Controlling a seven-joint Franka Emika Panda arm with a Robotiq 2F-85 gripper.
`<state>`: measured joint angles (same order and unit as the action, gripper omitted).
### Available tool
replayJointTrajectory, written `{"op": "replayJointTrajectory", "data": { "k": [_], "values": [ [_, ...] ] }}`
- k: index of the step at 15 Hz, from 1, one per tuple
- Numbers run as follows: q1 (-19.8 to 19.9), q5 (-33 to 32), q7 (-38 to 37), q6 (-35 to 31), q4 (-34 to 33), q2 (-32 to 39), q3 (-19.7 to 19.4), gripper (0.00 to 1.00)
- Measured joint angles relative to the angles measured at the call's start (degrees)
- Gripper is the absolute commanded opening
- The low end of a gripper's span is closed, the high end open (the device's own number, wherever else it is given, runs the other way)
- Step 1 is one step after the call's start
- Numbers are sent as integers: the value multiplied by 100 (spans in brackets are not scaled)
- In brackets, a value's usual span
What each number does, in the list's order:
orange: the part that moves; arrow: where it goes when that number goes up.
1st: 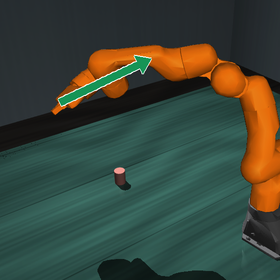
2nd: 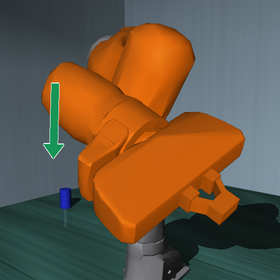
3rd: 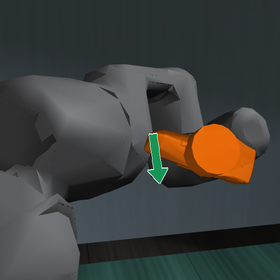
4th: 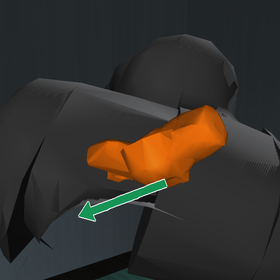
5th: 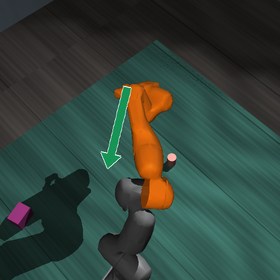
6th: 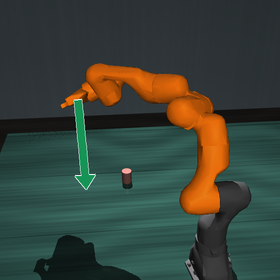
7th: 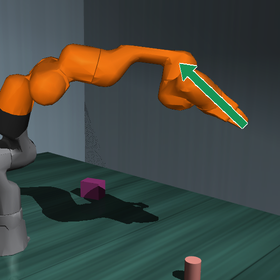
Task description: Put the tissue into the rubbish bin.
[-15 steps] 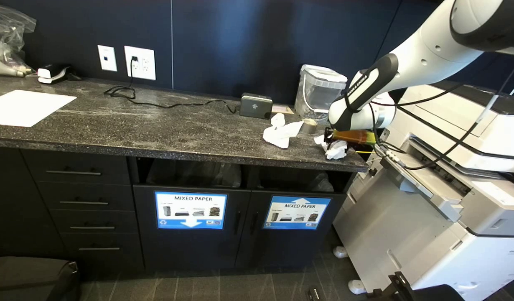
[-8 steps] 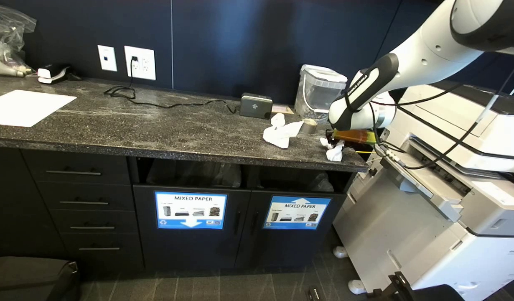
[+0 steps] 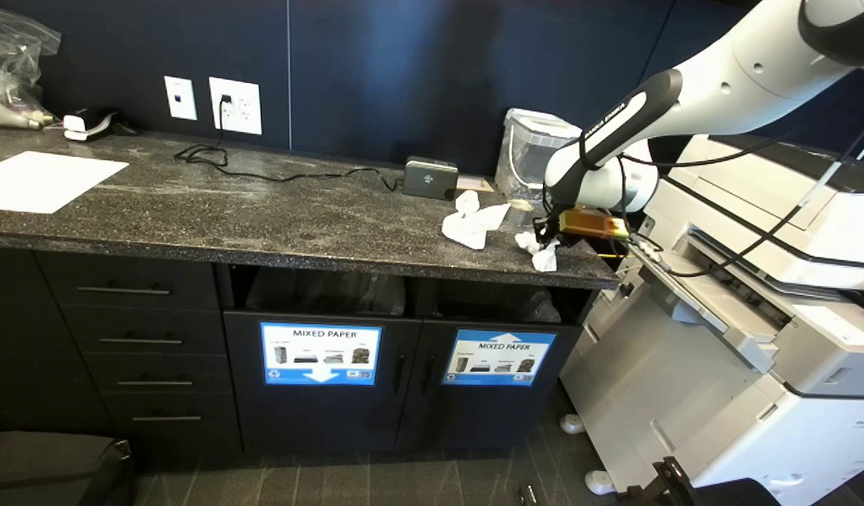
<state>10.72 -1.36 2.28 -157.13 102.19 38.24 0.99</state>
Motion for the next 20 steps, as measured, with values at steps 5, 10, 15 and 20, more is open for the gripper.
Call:
{"op": "replayJointTrajectory", "data": {
  "k": [5, 10, 15, 20],
  "values": [
    [104, 90, 668, 320, 473, -364, 246, 19],
    [-203, -371, 802, 319, 1447, -968, -9, 18],
    [-549, -861, 785, 310, 2647, -1702, -249, 18],
    [-761, -1121, 643, 227, 3710, -2252, -337, 18]
  ]
}}
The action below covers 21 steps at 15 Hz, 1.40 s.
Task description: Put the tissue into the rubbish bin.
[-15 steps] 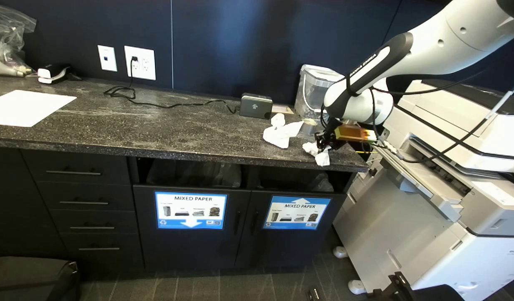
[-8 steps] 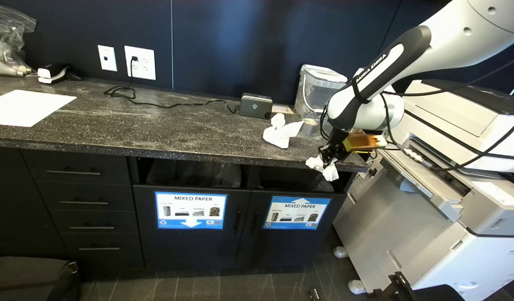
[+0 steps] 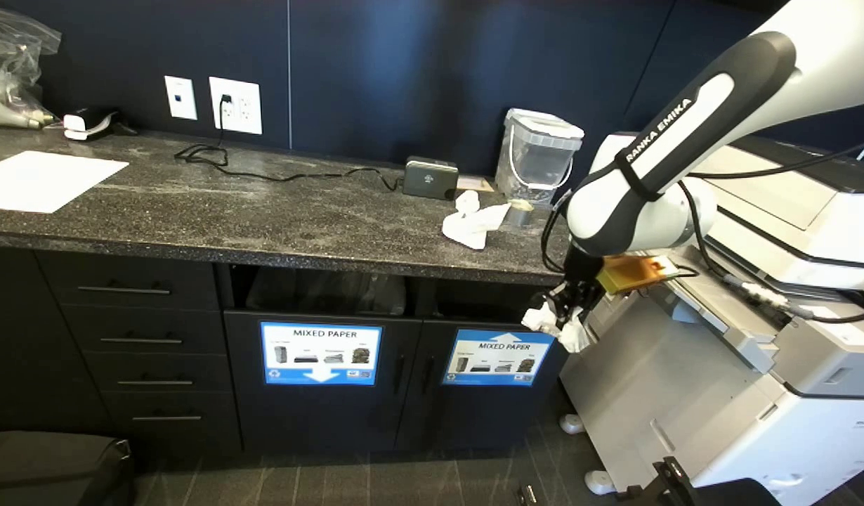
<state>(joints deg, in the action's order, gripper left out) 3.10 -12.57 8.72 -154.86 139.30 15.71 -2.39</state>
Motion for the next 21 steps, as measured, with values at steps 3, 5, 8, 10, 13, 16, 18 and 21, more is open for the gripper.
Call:
{"op": "replayJointTrajectory", "data": {
  "k": [3, 5, 8, 10, 13, 16, 18, 21],
  "values": [
    [-34, 0, -93, -514, 563, -64, 0, 17],
    [-26, 97, -94, -1068, 883, -19, 6, 18],
    [50, 328, -74, -1889, 1222, 160, 98, 17],
    [211, 514, -65, -2389, 1336, 344, 322, 17],
    [702, 611, -66, -3088, 1361, 723, 913, 18],
    [1081, 494, -74, -3804, 1346, 1107, 1283, 17],
    [1233, 257, -95, -4253, 1342, 1327, 1343, 17],
    [1457, -192, -136, -4968, 1336, 1666, 1333, 17]
  ]
}}
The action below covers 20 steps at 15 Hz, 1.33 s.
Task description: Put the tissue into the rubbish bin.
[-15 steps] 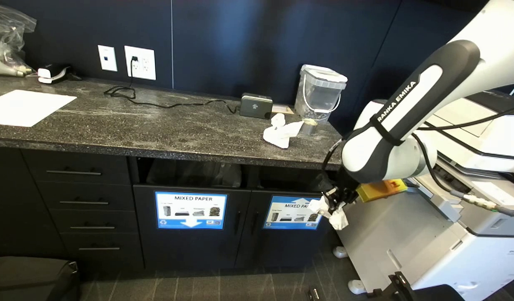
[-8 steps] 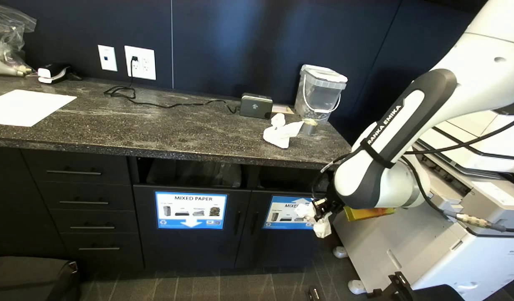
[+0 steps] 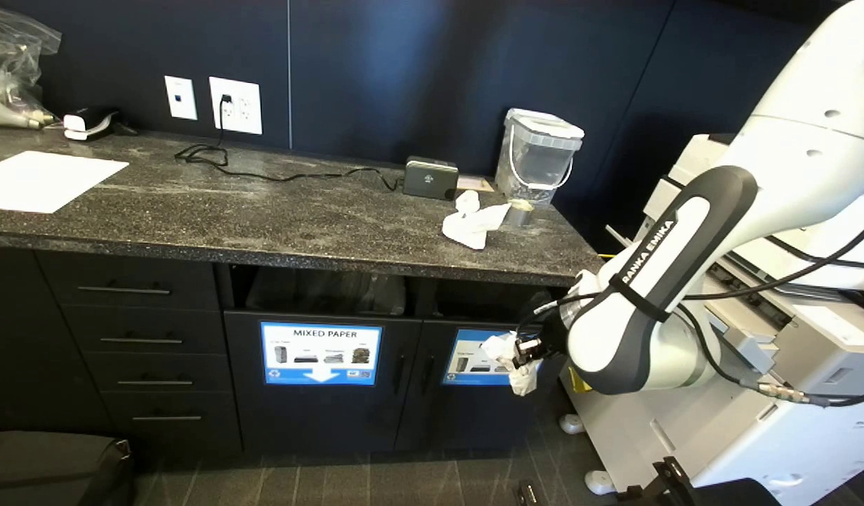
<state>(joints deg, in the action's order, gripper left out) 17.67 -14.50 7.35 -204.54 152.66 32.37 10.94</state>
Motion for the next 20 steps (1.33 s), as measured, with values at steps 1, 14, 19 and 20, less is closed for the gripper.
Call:
{"op": "replayJointTrajectory", "data": {
  "k": [1, 14, 19, 20],
  "values": [
    [30, -112, -1, -235, -3, 109, -41, 17],
    [-898, -46, 203, -3621, -1578, 2644, -985, 17],
    [-812, 503, 107, -3693, -3118, 3590, -718, 17],
    [-780, 594, 107, -3672, -3424, 3753, -651, 17]
  ]
}}
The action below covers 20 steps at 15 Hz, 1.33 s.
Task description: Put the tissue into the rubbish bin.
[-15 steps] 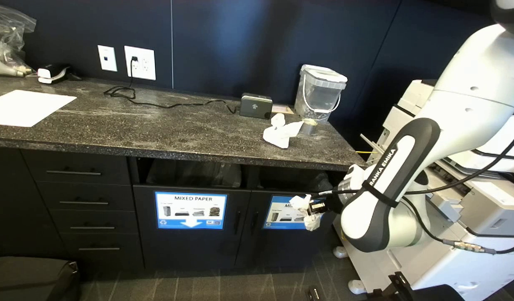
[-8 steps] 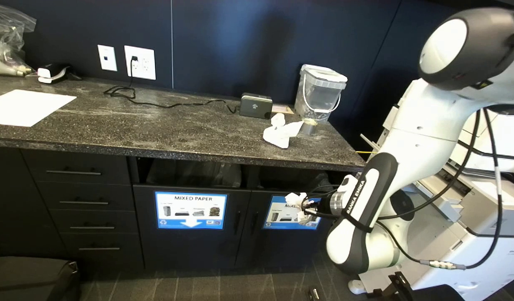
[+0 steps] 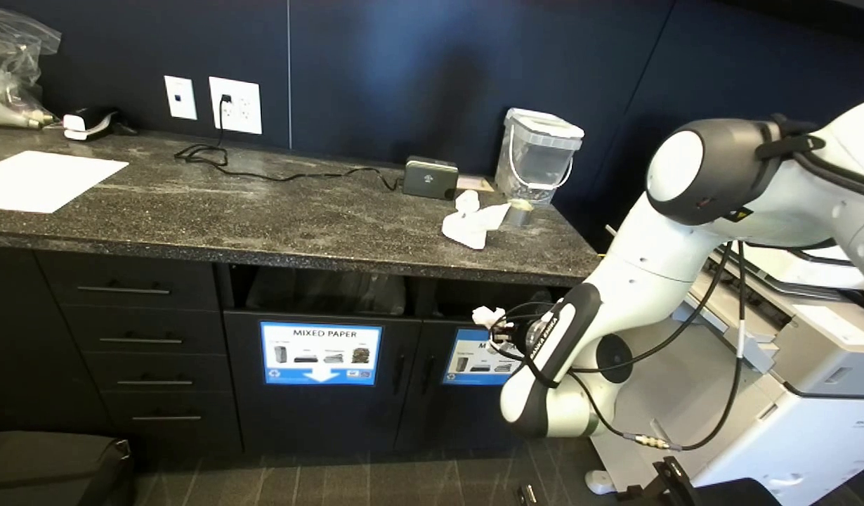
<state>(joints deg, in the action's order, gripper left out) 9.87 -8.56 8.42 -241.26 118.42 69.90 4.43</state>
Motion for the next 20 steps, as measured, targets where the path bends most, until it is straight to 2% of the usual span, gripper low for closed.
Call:
{"op": "replayJointTrajectory", "data": {
  "k": [6, 8, 12, 20],
  "values": [
    [-90, 466, -323, -17, -1609, 1034, 62, 18],
    [-150, 591, -562, -98, -1910, 1256, 37, 17],
    [-247, 817, -876, -114, -2165, 1409, 31, 18],
    [-348, 1072, -1355, -87, -2272, 1449, 41, 19]
  ]
}}
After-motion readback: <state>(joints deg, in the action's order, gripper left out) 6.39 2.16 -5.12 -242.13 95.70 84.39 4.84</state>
